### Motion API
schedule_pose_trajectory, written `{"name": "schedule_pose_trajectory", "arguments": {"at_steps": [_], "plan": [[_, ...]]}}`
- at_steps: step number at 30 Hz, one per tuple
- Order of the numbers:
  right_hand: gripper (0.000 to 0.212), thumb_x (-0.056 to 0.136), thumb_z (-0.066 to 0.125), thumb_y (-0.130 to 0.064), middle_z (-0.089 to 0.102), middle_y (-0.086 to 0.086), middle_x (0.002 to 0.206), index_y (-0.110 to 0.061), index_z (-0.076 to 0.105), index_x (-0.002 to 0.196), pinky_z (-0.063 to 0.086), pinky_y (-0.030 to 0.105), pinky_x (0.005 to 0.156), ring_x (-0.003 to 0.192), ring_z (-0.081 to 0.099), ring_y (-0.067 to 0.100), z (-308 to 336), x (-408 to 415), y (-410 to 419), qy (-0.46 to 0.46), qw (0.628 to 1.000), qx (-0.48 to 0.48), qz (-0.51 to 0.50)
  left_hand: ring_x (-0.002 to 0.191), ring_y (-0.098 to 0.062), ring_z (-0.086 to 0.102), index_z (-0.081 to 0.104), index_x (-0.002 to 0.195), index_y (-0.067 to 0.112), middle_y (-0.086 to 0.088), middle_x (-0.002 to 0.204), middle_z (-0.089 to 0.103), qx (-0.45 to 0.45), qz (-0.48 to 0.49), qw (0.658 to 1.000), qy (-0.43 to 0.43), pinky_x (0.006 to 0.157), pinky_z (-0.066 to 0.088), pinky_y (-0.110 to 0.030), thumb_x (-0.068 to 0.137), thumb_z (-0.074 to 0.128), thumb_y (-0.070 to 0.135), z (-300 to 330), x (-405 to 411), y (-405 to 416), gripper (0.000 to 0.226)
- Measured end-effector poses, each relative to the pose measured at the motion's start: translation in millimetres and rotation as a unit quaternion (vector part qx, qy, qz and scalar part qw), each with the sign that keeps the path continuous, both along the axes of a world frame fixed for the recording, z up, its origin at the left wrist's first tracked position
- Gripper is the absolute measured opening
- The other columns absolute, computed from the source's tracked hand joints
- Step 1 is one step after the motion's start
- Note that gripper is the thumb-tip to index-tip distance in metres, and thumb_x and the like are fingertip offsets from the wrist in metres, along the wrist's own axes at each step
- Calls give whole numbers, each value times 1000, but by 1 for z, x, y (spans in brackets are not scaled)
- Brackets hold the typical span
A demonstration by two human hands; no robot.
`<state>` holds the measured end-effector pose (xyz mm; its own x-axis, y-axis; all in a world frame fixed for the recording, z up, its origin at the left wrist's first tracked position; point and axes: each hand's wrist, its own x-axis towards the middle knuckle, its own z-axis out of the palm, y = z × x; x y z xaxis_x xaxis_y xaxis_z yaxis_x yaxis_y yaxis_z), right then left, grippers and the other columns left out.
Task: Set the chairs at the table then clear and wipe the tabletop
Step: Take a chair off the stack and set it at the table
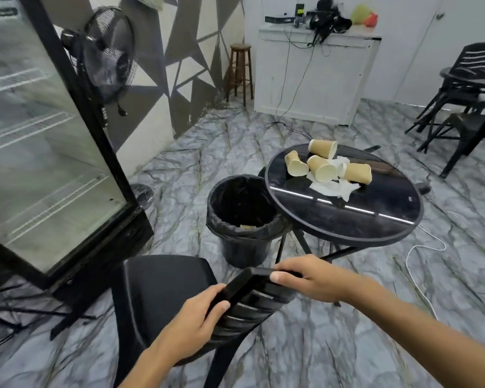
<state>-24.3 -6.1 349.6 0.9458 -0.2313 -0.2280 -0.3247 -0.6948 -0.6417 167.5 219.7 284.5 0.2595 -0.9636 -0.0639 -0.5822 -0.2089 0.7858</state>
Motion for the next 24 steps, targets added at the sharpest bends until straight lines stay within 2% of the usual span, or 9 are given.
{"name": "schedule_pose_trajectory", "arguments": {"at_steps": [2, 5, 7, 9, 11, 15, 19, 21, 24], "plan": [[40, 98, 38, -64, 59, -9, 78, -32, 61, 92, 44, 24, 66, 71, 55, 6, 1, -1, 8, 1, 1000, -12, 3, 103, -3, 64, 47, 123, 47, 21, 108, 68, 8, 26, 1000, -4, 86, 49, -22, 101, 45, 45, 5, 4, 21, 23], [63, 96, 31, -71, 59, 4, 79, -15, 59, 90, 47, 38, 67, 70, 55, 17, 1, 8, 31, -30, 998, -50, 28, 103, -1, 64, 50, 125, 46, 20, 109, 69, 22, 53, 998, -8, 88, 49, -23, 99, 44, 54, 23, 7, 40, 29], [61, 97, 32, -69, 58, 4, 76, -15, 58, 87, 48, 41, 66, 69, 55, 18, 4, 17, 50, -55, 995, -65, 48, 106, 5, 62, 51, 121, 49, 26, 111, 67, 1, 76, 997, -23, 89, 47, -18, 95, 43, 61, 41, 3, 46, 30], [55, 99, 34, -64, 59, 1, 76, -16, 58, 86, 48, 42, 66, 69, 56, 17, 9, 28, 67, -71, 992, -77, 65, 99, 5, 63, 52, 112, 51, 29, 107, 66, -22, 96, 994, -56, 83, 46, -15, 94, 42, 61, 58, 1, 53, 23], [53, 100, 35, -61, 62, 2, 79, -16, 60, 91, 50, 41, 68, 70, 58, 17, 14, 33, 80, -72, 992, -66, 76, 93, 2, 66, 56, 108, 51, 27, 103, 67, -37, 120, 990, -67, 79, 48, -15, 92, 43, 66, 68, 1, 64, 25], [57, 98, 33, -66, 58, 5, 74, -16, 54, 81, 48, 41, 65, 66, 54, 18, 10, 18, 77, -67, 992, -58, 88, 95, -2, 70, 63, 109, 45, 17, 101, 74, -58, 191, 979, -30, 83, 51, -19, 85, 50, 69, 72, 1, 101, 36], [75, 90, 24, -81, 63, -2, 88, -17, 63, 97, 50, 41, 76, 81, 60, 13, -8, 3, 58, -45, 992, -100, 67, 90, -7, 70, 67, 103, 40, 10, 95, 74, -62, 260, 964, 3, 76, 49, -12, 80, 55, 61, 78, 5, 136, 33], [76, 89, 24, -83, 63, -4, 95, -19, 63, 103, 49, 38, 82, 88, 58, 12, -17, 1, 55, -48, 992, -102, 62, 89, -5, 70, 67, 102, 40, 11, 95, 74, -47, 282, 958, 6, 73, 47, -9, 80, 58, 57, 84, 7, 152, 29], [73, 89, 26, -82, 59, -5, 98, -19, 59, 104, 47, 34, 86, 93, 54, 11, -28, 11, 68, -63, 991, -104, 64, 89, -2, 69, 64, 105, 37, 15, 97, 73, -31, 293, 956, 6, 75, 50, -14, 69, 63, 68, 92, 10, 175, 48]]}}
